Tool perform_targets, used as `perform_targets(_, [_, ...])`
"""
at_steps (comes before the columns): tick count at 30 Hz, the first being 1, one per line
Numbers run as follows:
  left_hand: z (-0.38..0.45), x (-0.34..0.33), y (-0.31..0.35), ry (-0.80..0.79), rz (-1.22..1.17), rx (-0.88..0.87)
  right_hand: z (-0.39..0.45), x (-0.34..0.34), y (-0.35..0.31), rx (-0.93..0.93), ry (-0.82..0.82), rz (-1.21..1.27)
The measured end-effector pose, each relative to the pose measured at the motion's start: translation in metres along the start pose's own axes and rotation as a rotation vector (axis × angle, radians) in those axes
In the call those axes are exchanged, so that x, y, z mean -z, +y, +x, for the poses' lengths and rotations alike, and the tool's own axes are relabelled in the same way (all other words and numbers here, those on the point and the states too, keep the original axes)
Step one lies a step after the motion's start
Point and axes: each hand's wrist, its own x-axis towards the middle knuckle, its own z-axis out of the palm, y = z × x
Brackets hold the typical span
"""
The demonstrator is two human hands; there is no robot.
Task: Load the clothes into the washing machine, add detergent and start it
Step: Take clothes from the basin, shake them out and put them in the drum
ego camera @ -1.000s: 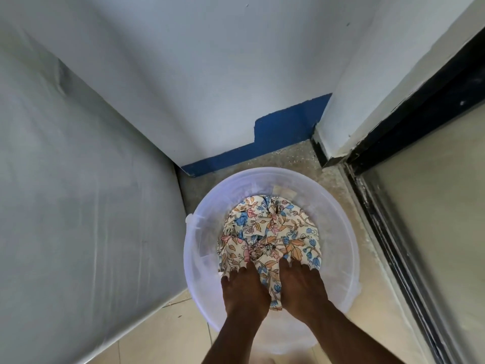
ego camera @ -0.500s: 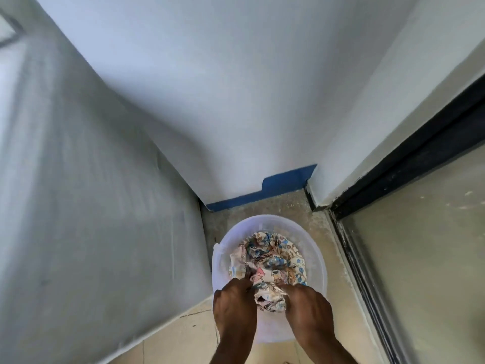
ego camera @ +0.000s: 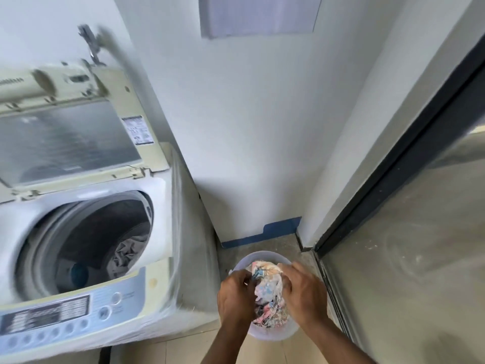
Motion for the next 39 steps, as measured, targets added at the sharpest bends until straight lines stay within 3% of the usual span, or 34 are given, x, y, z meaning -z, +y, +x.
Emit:
perform_targets(10, [-0.040,0.084,0.069,0.047,-0.137,-0.242,-0.003,0.127,-0.077,0.353,0.264,0.123])
perform_targets(14, [-0.053,0.112,0.097,0.119,-0.222,-0.345,-0.001,0.165,-0.103,0.362,0.360,0.161])
perform_targets(19, [-0.071,0.137,0.132,0.129,-0.149,-0.505,0.010,0.206,-0.135,0.356,0.402,0.313])
perform_targets(24, [-0.080,0.143,0.157,0.125,-0.066,-0.507,0.016,0.260,-0.181,0.294,0.443,0.544])
perform_targets(30, [-0.084,0.171,0.185,0.288,-0.081,-0.519,0.029,0.340,-0.211,0.251,0.608,0.781])
perform_targets(35, [-0.083,0.214,0.223,0.383,-0.146,-0.532,0.035,0.383,-0.211,0.269,0.664,0.923])
perform_targets(39, [-0.082,0.255,0.259,0.454,-0.098,-0.611,0.034,0.384,-0.188,0.219,0.610,0.921])
